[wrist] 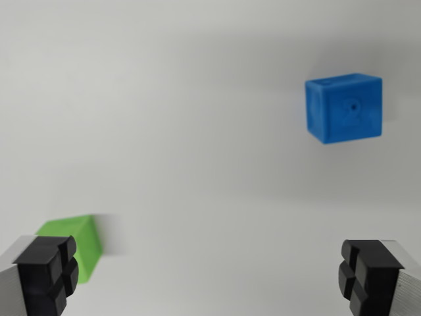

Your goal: Stack cube

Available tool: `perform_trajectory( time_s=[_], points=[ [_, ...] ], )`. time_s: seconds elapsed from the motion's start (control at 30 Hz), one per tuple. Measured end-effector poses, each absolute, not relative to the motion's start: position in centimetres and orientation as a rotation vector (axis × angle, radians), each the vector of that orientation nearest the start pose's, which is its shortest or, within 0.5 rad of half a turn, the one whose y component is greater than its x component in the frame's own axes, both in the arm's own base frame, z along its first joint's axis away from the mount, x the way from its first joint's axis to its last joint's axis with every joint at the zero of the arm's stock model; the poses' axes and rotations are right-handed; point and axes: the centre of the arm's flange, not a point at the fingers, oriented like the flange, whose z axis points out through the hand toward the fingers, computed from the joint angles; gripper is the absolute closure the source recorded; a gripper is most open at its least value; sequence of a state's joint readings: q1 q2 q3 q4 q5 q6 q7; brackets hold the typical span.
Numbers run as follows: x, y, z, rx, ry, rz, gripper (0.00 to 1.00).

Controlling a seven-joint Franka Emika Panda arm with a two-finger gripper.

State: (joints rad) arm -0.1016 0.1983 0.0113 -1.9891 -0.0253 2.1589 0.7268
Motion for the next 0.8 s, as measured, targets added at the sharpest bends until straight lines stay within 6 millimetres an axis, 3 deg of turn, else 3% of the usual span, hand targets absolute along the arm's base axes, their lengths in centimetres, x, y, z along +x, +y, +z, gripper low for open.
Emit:
perform_trajectory(
  time_s=[0.8],
  points=[
    [59.0, -11.4, 30.2, -2.957, 1.11, 0.023, 0.0]
  ],
)
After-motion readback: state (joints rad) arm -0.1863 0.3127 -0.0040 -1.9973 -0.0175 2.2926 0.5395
